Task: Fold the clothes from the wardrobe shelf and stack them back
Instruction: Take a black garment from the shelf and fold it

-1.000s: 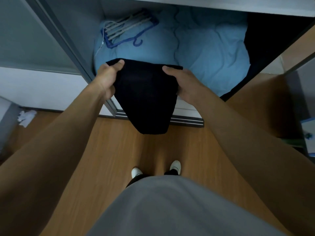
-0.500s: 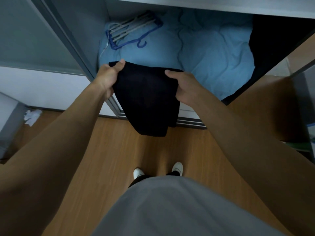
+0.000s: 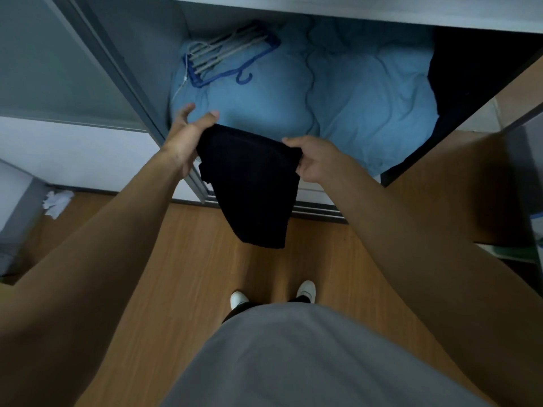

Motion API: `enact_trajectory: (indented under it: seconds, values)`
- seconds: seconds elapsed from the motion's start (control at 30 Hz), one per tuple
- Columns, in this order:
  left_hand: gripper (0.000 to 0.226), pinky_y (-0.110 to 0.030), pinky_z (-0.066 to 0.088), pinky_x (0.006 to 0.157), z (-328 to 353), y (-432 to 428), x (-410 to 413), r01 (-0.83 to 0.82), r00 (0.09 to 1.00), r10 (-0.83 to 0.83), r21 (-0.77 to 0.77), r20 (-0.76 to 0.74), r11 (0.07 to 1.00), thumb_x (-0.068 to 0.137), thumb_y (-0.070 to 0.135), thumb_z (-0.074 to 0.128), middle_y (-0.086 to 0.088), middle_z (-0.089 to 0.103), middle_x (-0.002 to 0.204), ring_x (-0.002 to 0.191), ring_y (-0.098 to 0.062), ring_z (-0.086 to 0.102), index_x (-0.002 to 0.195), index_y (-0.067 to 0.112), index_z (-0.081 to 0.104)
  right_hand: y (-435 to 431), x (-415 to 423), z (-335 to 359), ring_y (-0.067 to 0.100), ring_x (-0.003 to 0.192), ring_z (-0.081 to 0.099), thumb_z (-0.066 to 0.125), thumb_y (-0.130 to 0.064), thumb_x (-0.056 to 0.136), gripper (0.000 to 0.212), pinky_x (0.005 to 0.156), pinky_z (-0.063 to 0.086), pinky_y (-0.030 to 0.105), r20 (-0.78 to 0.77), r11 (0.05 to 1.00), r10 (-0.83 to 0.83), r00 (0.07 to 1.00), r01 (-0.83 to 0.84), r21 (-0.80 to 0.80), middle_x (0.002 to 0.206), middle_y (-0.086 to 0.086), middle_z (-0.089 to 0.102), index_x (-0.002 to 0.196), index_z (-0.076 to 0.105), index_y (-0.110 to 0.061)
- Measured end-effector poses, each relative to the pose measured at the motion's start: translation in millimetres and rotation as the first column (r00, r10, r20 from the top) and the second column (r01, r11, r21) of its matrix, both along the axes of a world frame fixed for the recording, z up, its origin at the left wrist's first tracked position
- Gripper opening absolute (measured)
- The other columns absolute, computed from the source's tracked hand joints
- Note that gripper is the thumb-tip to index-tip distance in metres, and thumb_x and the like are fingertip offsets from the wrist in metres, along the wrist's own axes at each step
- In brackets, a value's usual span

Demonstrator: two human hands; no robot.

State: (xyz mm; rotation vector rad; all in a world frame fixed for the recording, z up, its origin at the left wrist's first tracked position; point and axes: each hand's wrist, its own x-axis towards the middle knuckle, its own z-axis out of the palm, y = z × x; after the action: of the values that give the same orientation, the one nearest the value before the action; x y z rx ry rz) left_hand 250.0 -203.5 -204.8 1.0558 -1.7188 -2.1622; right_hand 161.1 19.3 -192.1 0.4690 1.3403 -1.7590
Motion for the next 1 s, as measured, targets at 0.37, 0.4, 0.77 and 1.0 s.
enact_trajectory:
  seconds: [0.37,0.4,0.77,1.0]
  values:
    - [0.022,-0.015,0.054,0.072,-14.3,2.7,6.4,0.107,0.994,-0.097,-0.279,0.049,0.954,0.092,0.007,0.066,-0.002,0.072,0.103,0.081,-0.005,0.072,0.106,0.023,0.072,-3.2,4.6,-13.9,0.021,0.113,0.059,0.065,0.007,0.079,0.053,0.1,0.049,0.031,-0.544,0.735,0.62,0.565,-0.174,0.656,0.129,0.01,0.058,0.127,0.062,-0.015]
    - [0.019,-0.014,0.054,0.075,-13.2,2.1,6.0,0.124,0.992,-0.112,-0.31,0.057,0.943,0.092,0.008,0.066,0.0,0.071,0.105,0.086,-0.004,0.07,0.101,0.024,0.073,-4.0,6.2,-15.0,0.021,0.119,0.056,0.061,0.006,0.082,0.054,0.103,0.046,0.029,-0.542,0.697,0.664,0.515,-0.163,0.698,0.134,0.009,0.055,0.131,0.059,-0.015]
    - [0.047,-0.014,0.051,0.08,-3.3,-1.2,2.4,0.425,0.899,-0.34,-0.355,0.277,0.833,0.077,0.02,0.085,0.002,0.07,0.107,0.095,-0.009,0.068,0.12,0.02,0.067,-2.4,-0.2,-12.2,0.025,0.102,0.065,0.053,0.006,0.084,0.035,0.086,0.054,0.031,-0.487,0.549,0.806,0.336,-0.12,0.827,0.112,0.013,0.069,0.113,0.07,-0.003]
    - [0.057,-0.03,0.043,0.103,2.4,4.2,-6.0,0.641,0.756,-0.323,-0.542,0.57,0.544,0.078,0.003,0.081,-0.011,0.061,0.126,0.117,-0.026,0.058,0.13,0.01,0.058,-6.7,0.7,-21.9,0.02,0.094,0.067,0.066,-0.005,0.088,0.021,0.075,0.048,0.023,-0.505,0.53,0.806,0.309,0.0,0.848,0.104,0.007,0.073,0.107,0.074,-0.01]
